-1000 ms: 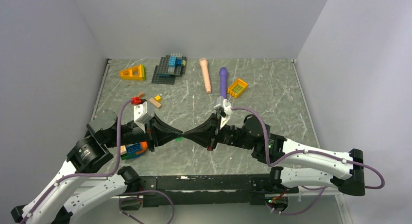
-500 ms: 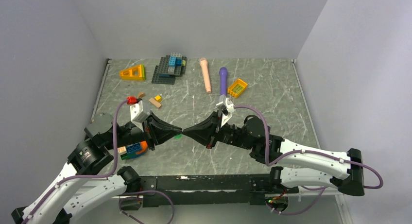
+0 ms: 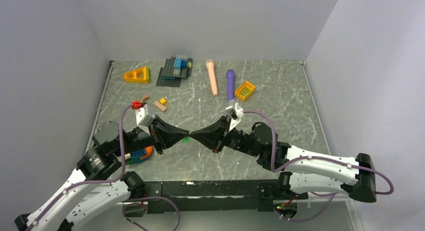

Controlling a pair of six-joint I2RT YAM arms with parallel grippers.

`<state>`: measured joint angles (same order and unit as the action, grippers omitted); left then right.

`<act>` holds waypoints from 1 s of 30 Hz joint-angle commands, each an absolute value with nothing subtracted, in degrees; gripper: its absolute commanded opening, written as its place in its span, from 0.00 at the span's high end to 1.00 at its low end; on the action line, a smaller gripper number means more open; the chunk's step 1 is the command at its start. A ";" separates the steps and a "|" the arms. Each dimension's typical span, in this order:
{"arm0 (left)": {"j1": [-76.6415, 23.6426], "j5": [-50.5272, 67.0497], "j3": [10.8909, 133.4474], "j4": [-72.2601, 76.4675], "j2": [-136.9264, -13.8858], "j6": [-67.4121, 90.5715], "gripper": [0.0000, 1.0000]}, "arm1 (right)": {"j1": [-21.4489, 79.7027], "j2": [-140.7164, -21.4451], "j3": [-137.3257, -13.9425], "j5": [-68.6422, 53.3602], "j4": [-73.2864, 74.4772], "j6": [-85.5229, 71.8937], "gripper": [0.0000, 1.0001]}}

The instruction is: Remove the keys from the keyring

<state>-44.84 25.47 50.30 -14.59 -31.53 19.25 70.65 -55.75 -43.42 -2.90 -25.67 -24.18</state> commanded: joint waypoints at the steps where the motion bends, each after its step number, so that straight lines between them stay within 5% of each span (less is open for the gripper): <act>1: -44.75 20.27 47.09 -7.71 -30.29 21.19 1.00 | 71.19 -55.80 -41.97 -2.50 -34.65 -26.46 1.00; 30: -44.74 0.41 28.29 14.21 -15.91 33.64 1.00 | 71.22 -66.73 -35.22 1.63 -65.03 -36.18 1.00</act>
<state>-45.36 9.06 29.74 7.49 -17.28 32.01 70.52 -66.00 -36.03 3.07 -52.84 -33.47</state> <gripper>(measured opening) 0.015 0.009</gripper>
